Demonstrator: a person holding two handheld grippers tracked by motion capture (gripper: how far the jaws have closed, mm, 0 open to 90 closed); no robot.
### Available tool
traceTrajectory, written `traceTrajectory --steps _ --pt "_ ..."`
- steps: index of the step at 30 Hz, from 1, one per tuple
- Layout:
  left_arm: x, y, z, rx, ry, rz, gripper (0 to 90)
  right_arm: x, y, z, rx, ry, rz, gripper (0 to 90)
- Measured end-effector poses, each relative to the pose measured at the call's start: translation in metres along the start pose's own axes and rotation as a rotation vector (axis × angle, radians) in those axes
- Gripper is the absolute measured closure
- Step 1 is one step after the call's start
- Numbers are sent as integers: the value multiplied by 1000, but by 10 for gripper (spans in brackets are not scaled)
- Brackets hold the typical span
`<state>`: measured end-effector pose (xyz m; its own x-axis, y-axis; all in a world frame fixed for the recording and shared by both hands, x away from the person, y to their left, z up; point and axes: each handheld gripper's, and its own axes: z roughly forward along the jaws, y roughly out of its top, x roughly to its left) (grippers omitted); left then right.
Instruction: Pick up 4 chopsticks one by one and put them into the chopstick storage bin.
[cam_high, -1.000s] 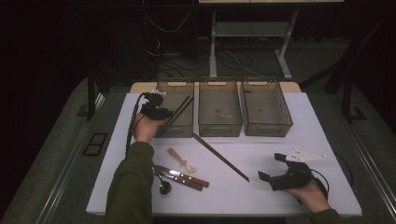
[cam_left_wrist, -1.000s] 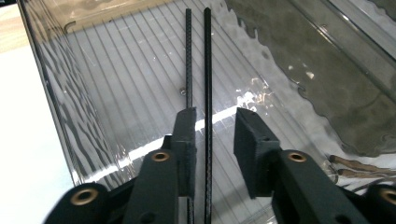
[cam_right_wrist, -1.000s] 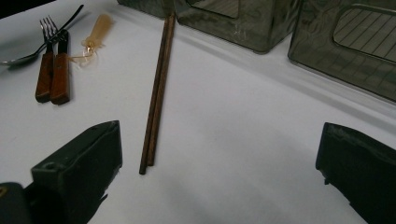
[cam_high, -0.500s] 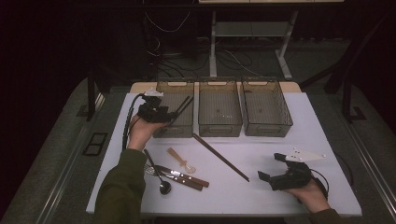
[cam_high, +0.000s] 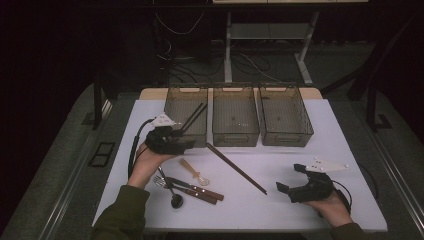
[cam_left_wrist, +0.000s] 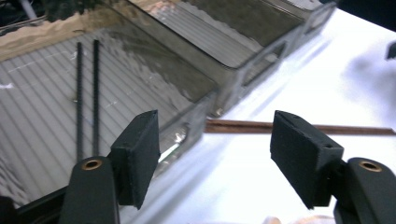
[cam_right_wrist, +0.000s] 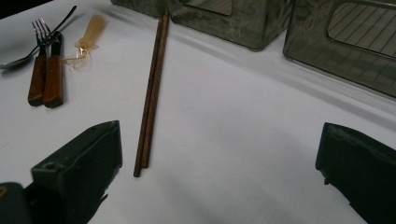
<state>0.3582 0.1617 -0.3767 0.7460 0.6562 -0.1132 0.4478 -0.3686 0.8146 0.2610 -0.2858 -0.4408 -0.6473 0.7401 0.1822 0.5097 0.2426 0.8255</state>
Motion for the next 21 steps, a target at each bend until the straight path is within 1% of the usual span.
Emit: traceTrajectory --steps 3,5,9,11,13,14,15,17,20,21 --pt "-9 -6 -5 -26 -10 15 280 -1 0 0 7 -1 9 7" --pt "-16 -10 -8 -30 -16 26 266 -1 0 -1 9 -2 18 7" --pt "-26 -21 -13 -33 -25 58 232 1 1 -3 16 1 5 7" --pt "-30 -27 -16 -39 -35 61 211 1 1 -4 21 3 1 7" --pt "-33 -34 -19 -48 -46 53 194 2 2 -5 26 11 -3 7" --pt "-34 -37 -21 -48 -45 59 186 2 2 -5 27 8 -3 7" --pt "-36 -41 -22 -53 -46 55 180 2 2 -5 29 9 -5 7" --pt "-40 -48 -23 -44 -52 59 163 2 3 -6 34 5 -9 7" --pt "-45 -59 -25 -45 -65 68 144 3 4 -6 35 3 -10 7" --pt "-47 -62 -26 -49 -70 63 139 3 4 -6 37 5 -11 7"
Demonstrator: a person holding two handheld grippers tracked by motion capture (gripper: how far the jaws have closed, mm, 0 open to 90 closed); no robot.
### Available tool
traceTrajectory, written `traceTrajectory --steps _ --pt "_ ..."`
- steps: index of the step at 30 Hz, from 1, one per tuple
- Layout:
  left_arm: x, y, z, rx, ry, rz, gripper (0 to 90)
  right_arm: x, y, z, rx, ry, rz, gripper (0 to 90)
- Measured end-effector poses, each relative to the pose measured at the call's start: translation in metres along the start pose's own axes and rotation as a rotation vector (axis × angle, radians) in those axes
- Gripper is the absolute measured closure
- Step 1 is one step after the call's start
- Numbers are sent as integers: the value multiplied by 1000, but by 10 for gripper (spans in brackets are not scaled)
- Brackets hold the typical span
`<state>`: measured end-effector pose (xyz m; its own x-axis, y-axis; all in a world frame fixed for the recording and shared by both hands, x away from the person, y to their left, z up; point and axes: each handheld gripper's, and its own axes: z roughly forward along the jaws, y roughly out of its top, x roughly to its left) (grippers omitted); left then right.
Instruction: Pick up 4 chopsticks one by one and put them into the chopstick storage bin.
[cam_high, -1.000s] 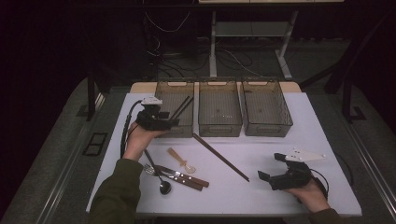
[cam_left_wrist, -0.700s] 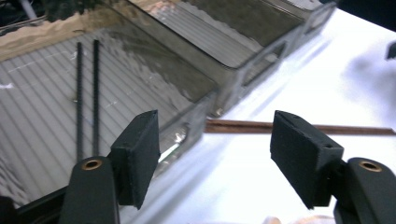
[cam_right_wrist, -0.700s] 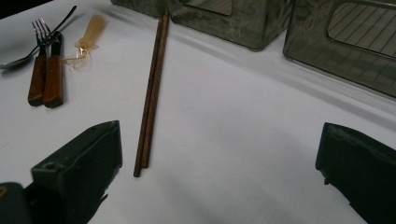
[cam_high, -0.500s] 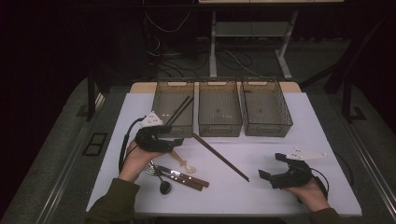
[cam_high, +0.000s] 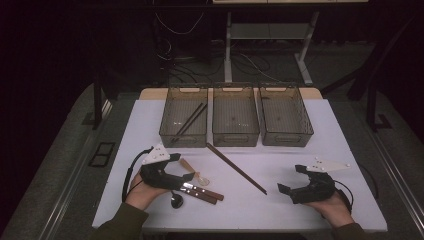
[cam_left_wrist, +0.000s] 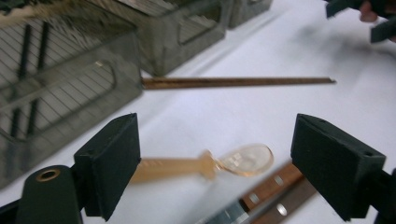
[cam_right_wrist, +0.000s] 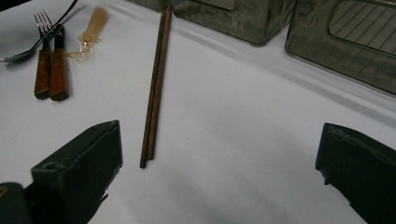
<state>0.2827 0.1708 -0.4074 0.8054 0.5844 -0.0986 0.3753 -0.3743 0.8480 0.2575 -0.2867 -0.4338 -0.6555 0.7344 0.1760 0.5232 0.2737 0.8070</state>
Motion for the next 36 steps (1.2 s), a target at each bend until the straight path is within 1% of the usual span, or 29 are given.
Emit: traceTrajectory --steps 4,7,9,11,12,13,15,17,18,19,21,22,24,26,28,30,32,33,36 --pt "-8 -11 -1 -2 -19 25 126 2 1 2 21 6 -8 7" --pt "-12 -18 -1 3 -39 20 113 3 3 3 25 2 -11 7" --pt "-14 -23 -2 7 -41 14 95 4 5 3 25 1 -7 7" --pt "-16 -26 -2 7 -41 28 87 5 7 4 30 11 -17 7" --pt "-16 -27 -3 9 -45 31 85 6 7 4 35 9 -22 7" --pt "-16 -28 -3 2 -48 23 81 7 9 4 39 14 -18 7" --pt "-16 -30 -3 -2 -52 29 42 8 11 6 44 16 -22 8" --pt "-14 -30 -2 4 -63 14 11 9 15 8 51 16 -25 8" --pt "-14 -31 0 3 -62 9 4 9 16 9 49 18 -27 8" --pt "-14 -31 0 12 -63 15 0 9 18 10 53 15 -28 8" --pt "-13 -31 1 16 -70 17 0 10 21 12 54 16 -27 8" --pt "-12 -31 1 22 -67 24 0 10 22 14 53 17 -29 8" --pt "-11 -32 2 16 -70 25 0 11 24 17 58 15 -34 8" --pt "-10 -31 2 13 -67 35 0 11 27 20 65 14 -35 8" --pt "-10 -31 2 9 -74 28 0 10 29 23 59 20 -28 8" --pt "-10 -31 2 9 -77 23 0 10 32 26 61 24 -34 38" --pt "-11 -31 3 11 -80 24 0 10 34 28 57 30 -41 39" --pt "-11 -31 3 10 -82 29 0 11 35 30 58 34 -42 51" --pt "-12 -31 3 10 -84 27 0 12 40 33 56 46 -52 78"
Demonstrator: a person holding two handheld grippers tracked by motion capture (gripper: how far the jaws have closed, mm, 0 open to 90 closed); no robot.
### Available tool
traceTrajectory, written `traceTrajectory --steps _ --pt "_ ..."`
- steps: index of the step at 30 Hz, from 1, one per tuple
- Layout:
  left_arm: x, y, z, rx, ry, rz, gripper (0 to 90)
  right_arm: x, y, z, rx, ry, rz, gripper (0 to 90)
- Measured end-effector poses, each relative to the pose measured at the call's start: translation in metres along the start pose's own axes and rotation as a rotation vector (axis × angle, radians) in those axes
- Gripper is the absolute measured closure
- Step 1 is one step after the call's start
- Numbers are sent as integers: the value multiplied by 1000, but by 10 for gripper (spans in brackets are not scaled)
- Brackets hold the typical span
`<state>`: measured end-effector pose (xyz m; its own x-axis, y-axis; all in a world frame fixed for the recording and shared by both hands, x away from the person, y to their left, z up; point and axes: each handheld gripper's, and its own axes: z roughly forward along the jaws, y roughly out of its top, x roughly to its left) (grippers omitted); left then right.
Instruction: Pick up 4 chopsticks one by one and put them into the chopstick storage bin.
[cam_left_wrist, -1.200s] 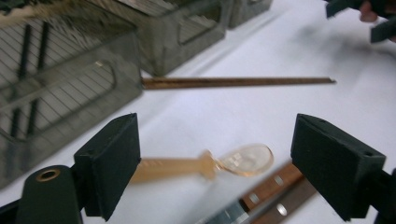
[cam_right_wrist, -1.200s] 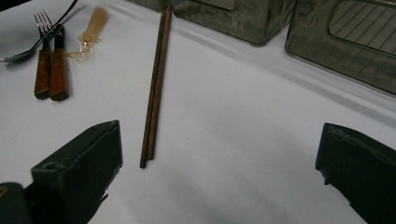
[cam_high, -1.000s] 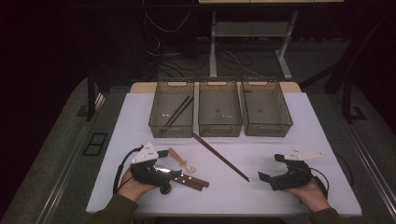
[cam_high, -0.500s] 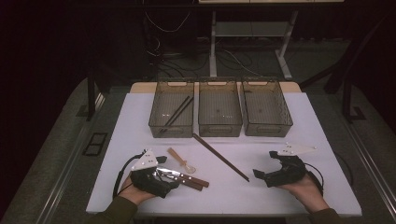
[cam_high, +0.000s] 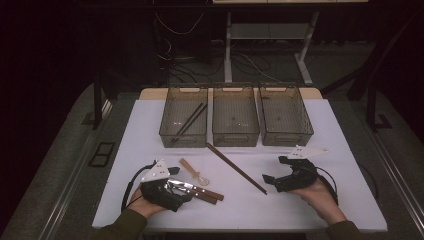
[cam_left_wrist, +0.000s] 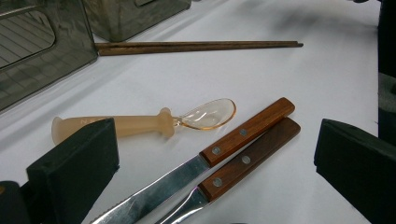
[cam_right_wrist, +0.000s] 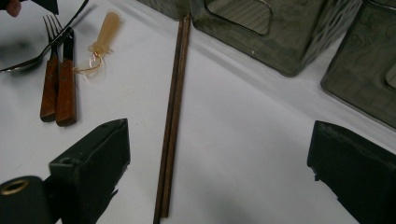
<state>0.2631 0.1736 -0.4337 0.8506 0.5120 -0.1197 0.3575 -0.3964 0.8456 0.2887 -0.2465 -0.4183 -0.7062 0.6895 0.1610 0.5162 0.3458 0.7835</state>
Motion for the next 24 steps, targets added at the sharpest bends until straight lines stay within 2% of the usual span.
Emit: traceTrajectory --steps 7,13,24 --pt "0 0 0 -2 0 -4 0 5 7 7 13 39 6 245" --pt "-1 0 0 6 -2 -1 0 10 10 17 37 68 -23 427" --pt "-2 1 0 1 -4 0 0 18 11 34 137 101 -78 724"
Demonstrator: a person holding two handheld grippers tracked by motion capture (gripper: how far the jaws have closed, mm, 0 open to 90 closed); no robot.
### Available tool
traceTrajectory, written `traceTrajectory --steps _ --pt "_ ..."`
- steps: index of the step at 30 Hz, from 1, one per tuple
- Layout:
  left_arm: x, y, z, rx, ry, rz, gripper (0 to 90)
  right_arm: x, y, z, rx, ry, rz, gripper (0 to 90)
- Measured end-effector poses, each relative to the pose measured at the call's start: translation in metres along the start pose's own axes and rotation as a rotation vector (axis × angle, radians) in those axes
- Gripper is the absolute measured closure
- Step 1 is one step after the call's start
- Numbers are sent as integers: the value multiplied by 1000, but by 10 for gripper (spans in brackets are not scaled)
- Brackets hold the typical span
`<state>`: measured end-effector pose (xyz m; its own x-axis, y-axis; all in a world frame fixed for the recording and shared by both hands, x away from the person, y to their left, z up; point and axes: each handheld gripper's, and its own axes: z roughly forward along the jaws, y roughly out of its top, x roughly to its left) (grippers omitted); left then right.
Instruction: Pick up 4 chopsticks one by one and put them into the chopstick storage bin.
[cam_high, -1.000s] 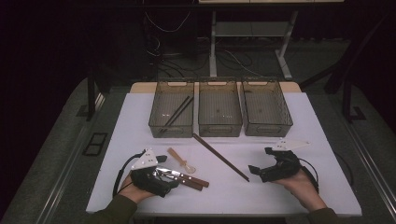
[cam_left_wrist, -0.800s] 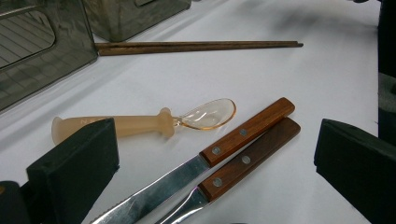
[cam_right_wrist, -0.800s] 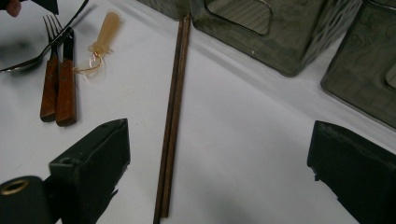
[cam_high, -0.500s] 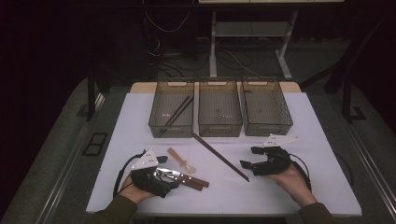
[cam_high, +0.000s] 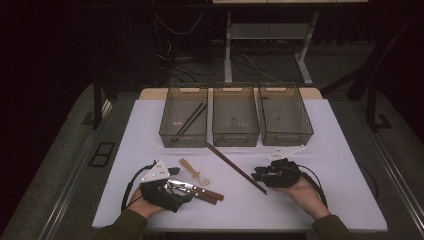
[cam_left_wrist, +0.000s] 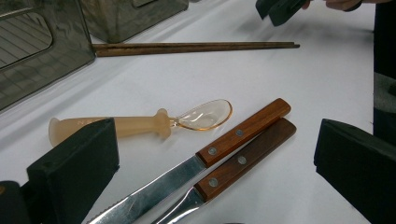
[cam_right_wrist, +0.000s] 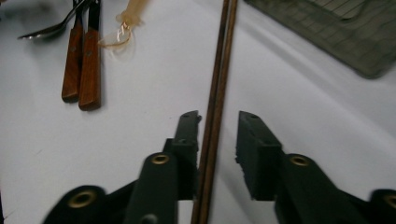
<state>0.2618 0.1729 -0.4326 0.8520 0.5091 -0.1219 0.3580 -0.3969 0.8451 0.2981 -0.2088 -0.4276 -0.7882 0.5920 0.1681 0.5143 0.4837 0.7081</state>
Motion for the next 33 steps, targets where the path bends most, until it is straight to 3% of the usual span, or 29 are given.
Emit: traceTrajectory --steps 10,21,33 --pt "0 0 0 -1 -1 1 0 3 -1 12 69 -16 -40 826" --pt "-1 0 -1 -1 -2 1 0 2 -4 16 97 -21 -49 837" --pt "0 0 -1 -3 -2 1 0 -2 -6 15 110 -84 -59 848"
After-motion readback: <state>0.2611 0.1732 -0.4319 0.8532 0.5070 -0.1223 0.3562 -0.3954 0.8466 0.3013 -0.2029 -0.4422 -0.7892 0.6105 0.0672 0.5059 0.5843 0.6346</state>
